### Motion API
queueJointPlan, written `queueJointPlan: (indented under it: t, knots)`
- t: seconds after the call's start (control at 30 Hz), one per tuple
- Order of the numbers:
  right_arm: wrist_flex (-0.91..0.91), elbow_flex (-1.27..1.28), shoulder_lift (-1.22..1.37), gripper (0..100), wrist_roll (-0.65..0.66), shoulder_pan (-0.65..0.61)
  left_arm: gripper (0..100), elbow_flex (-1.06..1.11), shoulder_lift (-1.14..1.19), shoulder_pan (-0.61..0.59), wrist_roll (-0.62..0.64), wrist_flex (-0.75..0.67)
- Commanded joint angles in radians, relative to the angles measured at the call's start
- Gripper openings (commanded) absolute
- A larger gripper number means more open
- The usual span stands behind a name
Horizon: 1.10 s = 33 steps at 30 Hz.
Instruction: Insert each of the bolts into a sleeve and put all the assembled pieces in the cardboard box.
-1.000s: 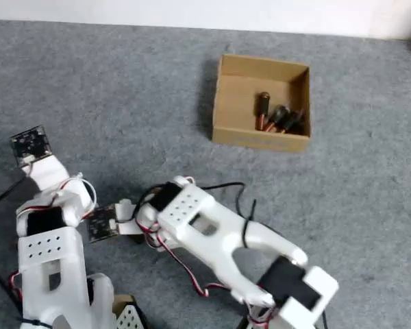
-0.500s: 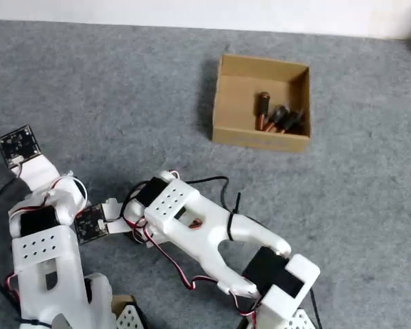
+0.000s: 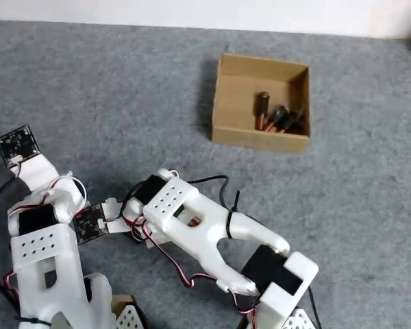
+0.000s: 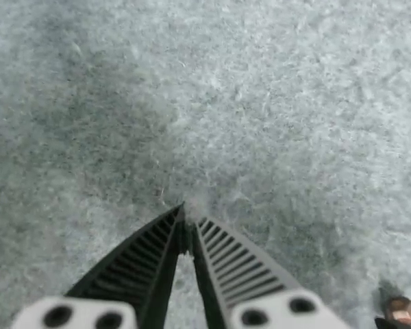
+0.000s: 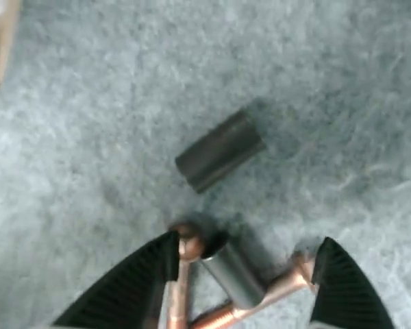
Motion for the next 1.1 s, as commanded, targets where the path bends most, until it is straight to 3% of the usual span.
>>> queueJointPlan:
  t: [0.0, 0.5, 1.07]
  knots:
    - [0.093, -0.013, 0.038, 29.9, 0.0, 0.101, 1, -0.076, -0.01, -0.038, 0.002, 0.017]
    - [0.153, -0.133, 0.047, 29.9, -0.002, 0.119, 1, -0.114, -0.01, -0.159, 0.003, 0.023]
    - [0.076, -0.111, 0.051, 29.9, -0.06, 0.102, 1, -0.096, -0.008, -0.163, 0.003, 0.017]
